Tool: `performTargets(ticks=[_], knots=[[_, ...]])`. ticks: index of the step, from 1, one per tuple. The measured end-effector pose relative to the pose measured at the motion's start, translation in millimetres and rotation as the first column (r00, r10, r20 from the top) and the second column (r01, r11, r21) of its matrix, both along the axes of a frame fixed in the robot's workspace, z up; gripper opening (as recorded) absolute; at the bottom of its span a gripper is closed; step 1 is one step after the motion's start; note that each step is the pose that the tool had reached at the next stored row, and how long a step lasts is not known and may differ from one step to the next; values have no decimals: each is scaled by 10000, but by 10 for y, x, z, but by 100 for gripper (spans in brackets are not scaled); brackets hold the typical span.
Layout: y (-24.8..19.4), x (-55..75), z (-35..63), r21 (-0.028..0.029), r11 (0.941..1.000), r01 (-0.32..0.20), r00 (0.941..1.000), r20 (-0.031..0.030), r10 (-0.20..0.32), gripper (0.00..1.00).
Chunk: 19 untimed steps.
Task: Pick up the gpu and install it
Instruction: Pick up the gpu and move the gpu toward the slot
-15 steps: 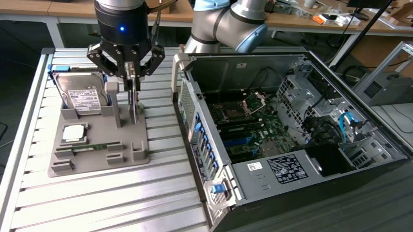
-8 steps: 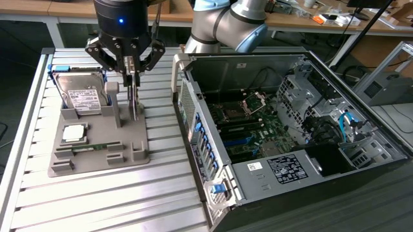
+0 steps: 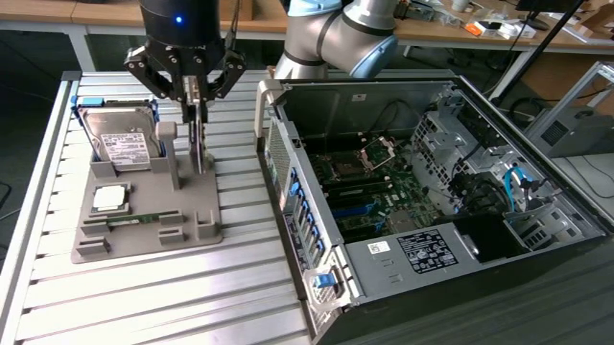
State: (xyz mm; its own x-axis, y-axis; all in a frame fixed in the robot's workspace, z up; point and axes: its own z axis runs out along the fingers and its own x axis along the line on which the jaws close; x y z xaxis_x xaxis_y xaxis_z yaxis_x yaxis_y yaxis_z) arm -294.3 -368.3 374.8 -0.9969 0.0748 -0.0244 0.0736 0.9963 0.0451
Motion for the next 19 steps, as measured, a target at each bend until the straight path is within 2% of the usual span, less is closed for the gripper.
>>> performTargets(ticks=[10, 19], knots=[[0, 0, 144, 21, 10000, 0, 10000, 0, 0, 27], [0, 0, 260, 68, 10000, 0, 10000, 0, 0, 27]])
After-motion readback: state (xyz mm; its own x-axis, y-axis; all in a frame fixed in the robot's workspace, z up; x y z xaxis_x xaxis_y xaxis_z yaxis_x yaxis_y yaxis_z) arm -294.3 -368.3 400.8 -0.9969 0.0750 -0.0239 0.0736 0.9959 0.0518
